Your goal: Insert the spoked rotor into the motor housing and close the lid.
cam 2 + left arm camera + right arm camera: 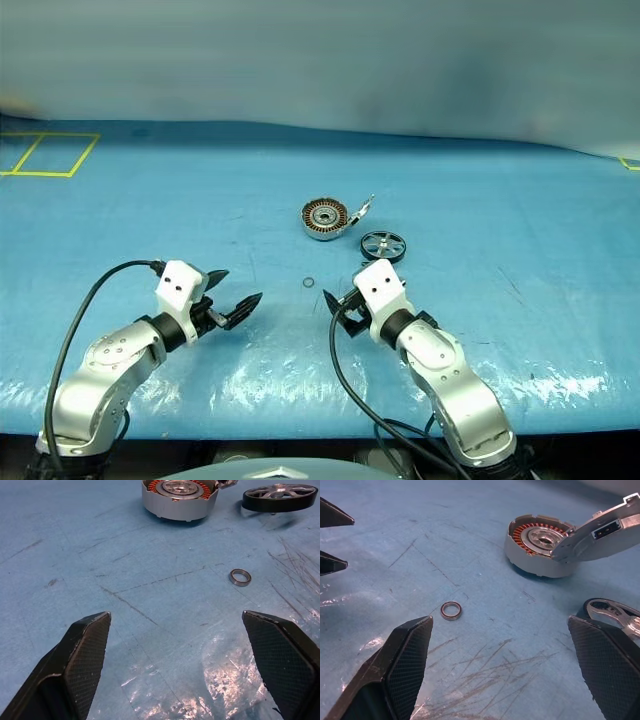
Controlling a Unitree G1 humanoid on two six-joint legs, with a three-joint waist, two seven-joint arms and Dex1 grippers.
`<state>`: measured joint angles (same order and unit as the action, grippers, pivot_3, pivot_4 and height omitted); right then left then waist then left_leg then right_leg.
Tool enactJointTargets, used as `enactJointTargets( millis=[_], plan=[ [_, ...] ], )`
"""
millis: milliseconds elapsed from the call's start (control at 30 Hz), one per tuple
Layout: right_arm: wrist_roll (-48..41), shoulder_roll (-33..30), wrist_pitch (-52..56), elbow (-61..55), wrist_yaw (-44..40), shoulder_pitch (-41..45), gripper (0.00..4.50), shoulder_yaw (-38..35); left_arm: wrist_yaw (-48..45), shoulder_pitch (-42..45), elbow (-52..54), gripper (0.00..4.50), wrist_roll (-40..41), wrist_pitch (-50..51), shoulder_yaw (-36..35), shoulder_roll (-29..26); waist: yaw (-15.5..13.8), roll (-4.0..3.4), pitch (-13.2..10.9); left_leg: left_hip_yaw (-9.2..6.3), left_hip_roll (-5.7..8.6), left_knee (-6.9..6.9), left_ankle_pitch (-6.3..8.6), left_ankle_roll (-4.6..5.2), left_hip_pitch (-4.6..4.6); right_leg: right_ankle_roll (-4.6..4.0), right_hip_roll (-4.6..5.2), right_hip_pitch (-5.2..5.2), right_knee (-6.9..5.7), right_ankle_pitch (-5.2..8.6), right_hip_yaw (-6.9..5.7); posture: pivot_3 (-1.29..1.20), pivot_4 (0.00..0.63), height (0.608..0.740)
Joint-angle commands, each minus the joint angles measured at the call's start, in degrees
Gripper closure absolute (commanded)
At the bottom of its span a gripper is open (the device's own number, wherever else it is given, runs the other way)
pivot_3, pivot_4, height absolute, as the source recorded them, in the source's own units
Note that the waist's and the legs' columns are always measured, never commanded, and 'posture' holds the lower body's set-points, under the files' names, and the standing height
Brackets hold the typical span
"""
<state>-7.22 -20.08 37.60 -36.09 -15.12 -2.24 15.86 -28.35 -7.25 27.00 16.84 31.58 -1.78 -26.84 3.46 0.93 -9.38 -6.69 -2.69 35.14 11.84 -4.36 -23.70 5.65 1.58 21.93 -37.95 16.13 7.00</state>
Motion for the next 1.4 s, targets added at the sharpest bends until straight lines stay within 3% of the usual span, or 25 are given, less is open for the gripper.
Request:
enactJointTargets(
  millis=[33, 800, 1100, 1400],
  plan=[
    [0.54, 0.08, -1.3, -1.0, -0.56, -0.15, 0.0, 0.2, -0.05, -0.68, 1.43, 0.03, 0.04, -1.9, -0.56, 0.14, 0.0, 0.0, 0.0, 0.0, 0.0, 0.0, 0.0, 0.0, 0.0, 0.0, 0.0, 0.0, 0.0, 0.0, 0.0, 0.0, 0.15, 0.74],
    [4.26, 1.71, -3.4, 0.94, -1.32, 0.2, 0.0, 1.09, 0.74, -0.61, 0.85, 0.03, -0.48, -4.13, -0.79, 0.76, -0.03, 0.0, 0.0, 0.0, 0.0, 0.03, 0.0, 0.0, 0.02, 0.0, 0.0, -0.01, -0.03, 0.0, -0.01, 0.0, 0.15, 0.74],
    [0.35, 5.44, 2.33, 0.72, -0.79, -0.35, 0.0, -2.2, 1.58, -0.55, 0.45, 0.03, -1.56, -5.1, -0.8, 0.8, -0.03, 0.0, 0.0, 0.0, -0.01, 0.03, 0.0, 0.0, 0.02, -0.06, 0.0, -0.02, -0.06, -0.03, -0.01, 0.0, 0.15, 0.74],
    [1.16, 4.54, 3.61, 0.46, -1.13, 0.27, 0.0, -1.52, 2.03, -0.75, 0.2, 0.03, -2.47, -5.53, -0.67, 0.71, -0.02, 0.0, 0.0, 0.0, -0.01, 0.04, 0.0, 0.0, 0.03, -0.06, 0.0, -0.02, -0.07, -0.03, -0.01, 0.0, 0.15, 0.74]
  ],
)
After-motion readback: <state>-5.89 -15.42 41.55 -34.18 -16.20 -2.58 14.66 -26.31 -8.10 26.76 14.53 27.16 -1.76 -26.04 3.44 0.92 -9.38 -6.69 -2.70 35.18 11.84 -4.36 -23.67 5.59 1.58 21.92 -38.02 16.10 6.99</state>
